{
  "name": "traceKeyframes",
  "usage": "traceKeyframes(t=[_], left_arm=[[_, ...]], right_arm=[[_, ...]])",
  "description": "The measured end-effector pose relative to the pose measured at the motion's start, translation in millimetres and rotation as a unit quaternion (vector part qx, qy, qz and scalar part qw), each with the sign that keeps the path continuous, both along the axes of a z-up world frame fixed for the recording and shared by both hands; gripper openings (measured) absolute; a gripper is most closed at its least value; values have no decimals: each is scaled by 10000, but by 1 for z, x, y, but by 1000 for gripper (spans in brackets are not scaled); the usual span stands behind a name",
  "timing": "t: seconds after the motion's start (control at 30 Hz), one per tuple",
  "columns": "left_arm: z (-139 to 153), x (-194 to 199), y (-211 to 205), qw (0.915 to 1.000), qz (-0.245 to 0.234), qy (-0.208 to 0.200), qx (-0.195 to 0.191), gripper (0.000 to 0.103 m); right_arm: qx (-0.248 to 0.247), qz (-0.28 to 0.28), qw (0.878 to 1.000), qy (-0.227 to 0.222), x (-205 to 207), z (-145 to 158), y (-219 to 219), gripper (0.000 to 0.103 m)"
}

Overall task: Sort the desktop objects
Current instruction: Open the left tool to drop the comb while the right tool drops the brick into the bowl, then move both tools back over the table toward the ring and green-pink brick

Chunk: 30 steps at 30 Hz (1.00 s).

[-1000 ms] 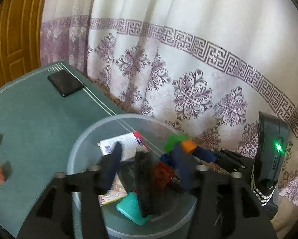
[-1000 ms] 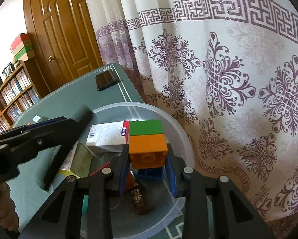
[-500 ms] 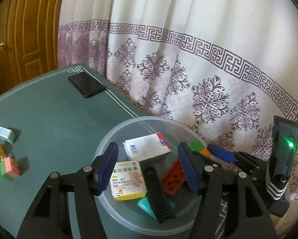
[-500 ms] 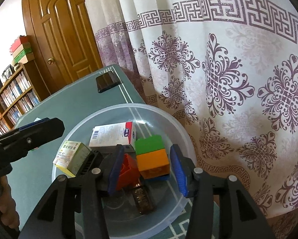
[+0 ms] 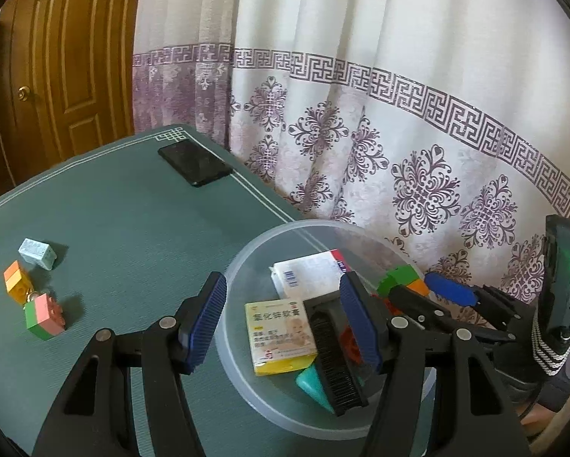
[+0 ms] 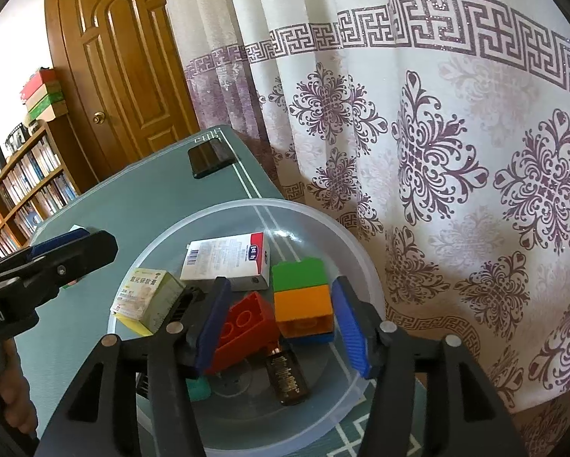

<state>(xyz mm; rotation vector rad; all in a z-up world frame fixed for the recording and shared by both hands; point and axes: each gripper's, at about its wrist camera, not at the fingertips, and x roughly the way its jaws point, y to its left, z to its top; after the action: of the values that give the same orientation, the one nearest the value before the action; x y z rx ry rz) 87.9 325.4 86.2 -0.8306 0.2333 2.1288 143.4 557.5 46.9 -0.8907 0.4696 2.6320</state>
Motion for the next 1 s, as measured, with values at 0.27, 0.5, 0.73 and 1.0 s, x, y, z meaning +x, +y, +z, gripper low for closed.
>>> traceKeyframes(t=[0.27, 0.5, 0.73, 1.0], left_arm=[[0, -6, -16, 9998, 174, 24, 15, 66], [-2, -14, -36, 9994, 347, -19, 72, 66], [-3, -30, -66, 9976, 671, -82, 167, 66], [-10, -50, -105, 9933, 1116, -219, 227, 66]], right_arm=[[37, 6, 10000, 61, -2, 6, -9, 65], [85, 76, 9999, 105, -7, 10, -22, 67], [542, 124, 9980, 291, -13, 22, -50, 67], [724, 303, 9960, 427, -24, 32, -77, 67]])
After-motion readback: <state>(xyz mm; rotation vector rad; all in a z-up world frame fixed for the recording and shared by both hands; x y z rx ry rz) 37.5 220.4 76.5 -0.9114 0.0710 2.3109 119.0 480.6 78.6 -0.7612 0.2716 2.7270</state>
